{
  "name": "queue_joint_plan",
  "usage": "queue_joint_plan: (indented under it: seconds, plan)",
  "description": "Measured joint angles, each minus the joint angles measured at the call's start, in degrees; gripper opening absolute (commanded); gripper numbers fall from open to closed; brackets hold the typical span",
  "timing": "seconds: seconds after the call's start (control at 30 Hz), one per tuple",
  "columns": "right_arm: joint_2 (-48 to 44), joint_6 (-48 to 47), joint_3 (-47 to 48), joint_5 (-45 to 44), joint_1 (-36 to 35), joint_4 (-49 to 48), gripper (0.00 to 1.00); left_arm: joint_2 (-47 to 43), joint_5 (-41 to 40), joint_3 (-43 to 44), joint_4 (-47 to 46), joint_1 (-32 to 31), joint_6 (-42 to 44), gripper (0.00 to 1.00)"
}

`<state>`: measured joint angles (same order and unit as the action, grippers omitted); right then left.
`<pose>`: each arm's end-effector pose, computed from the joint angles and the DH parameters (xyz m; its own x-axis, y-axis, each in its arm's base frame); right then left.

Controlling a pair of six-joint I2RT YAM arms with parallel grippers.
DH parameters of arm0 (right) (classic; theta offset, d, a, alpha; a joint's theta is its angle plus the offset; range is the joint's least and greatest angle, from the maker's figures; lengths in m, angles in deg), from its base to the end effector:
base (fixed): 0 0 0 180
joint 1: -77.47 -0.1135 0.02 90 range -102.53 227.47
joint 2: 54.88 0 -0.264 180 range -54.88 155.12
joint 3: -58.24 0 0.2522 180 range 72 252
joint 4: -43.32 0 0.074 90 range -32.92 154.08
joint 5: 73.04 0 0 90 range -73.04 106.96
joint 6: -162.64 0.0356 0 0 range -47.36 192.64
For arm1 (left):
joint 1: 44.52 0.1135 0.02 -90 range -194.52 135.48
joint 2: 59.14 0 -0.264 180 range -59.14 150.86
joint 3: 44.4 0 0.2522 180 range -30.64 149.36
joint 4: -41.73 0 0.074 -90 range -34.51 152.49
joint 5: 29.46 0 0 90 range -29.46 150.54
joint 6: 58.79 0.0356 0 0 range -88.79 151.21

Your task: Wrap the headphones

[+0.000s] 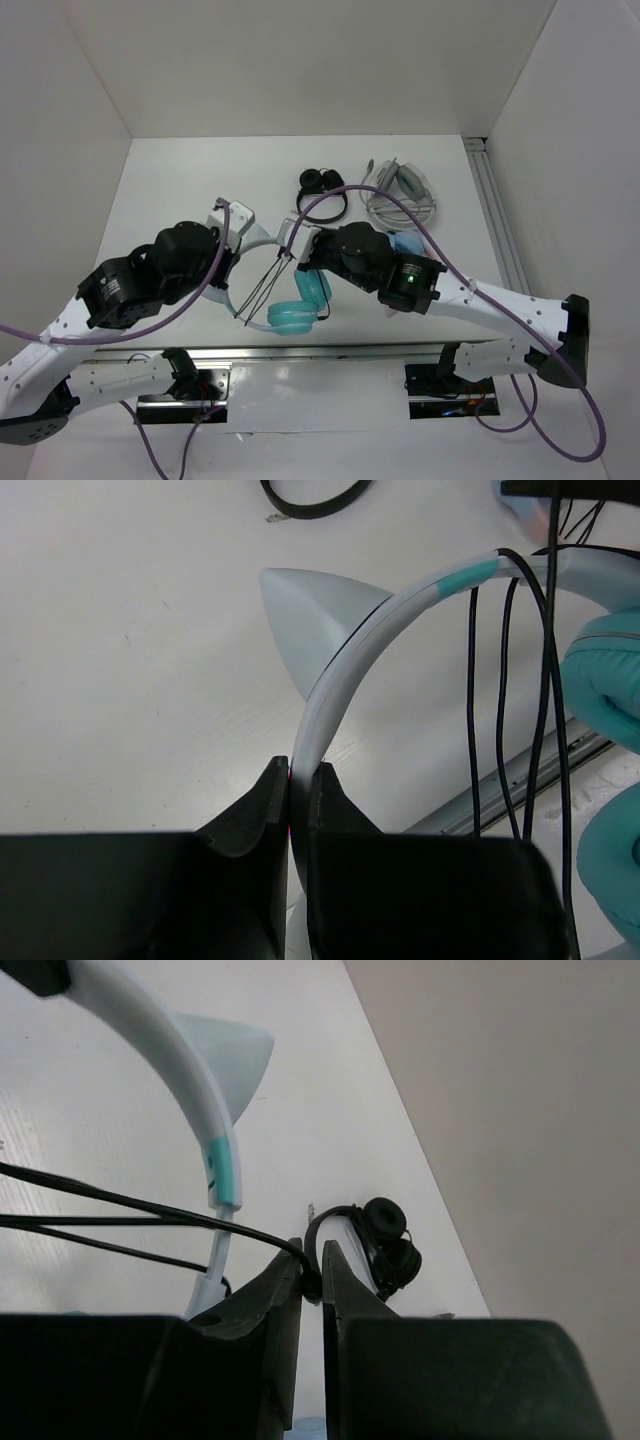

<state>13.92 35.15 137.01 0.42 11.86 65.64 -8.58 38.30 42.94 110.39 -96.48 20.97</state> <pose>0.1243 0.2495 0.3802 0.3914 -0.5496 -0.7380 -0.6554 0.3965 -0.6429 0.1000 -0.1060 0.4119 -0.4146 0.2629 -0.8712 0.4646 0.8843 0.0458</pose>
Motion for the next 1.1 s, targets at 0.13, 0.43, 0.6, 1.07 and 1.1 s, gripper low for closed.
queue_joint_plan:
  seconds: [0.13, 0.43, 0.6, 1.07, 1.1]
  plan:
    - [0.0, 0.35, -1.7, 2.36, 2.34, -1.51, 0.1, 0.0, -1.09, 3.28, 0.46, 0.0, -0.04, 0.0]
    - [0.22, 2.25, -3.15, 6.73, 5.95, -4.22, 0.33, 0.0, -2.43, 4.35, 2.62, 0.0, 0.0, 0.0]
    - [0.22, 2.6, -3.5, 4.33, 9.7, -4.72, 0.4, -1.03, -1.07, 4.57, 6.43, -0.39, 1.29, 0.0]
    - [-0.61, 6.12, -3.69, 0.02, 16.02, -5.46, 0.96, 0.04, -6.71, 4.37, 9.22, -0.59, -0.96, 0.0]
    - [-0.79, 7.28, -3.67, -0.79, 16.09, -5.6, 1.0, 0.22, -7.56, 4.09, 9.05, -0.59, -1.75, 0.0]
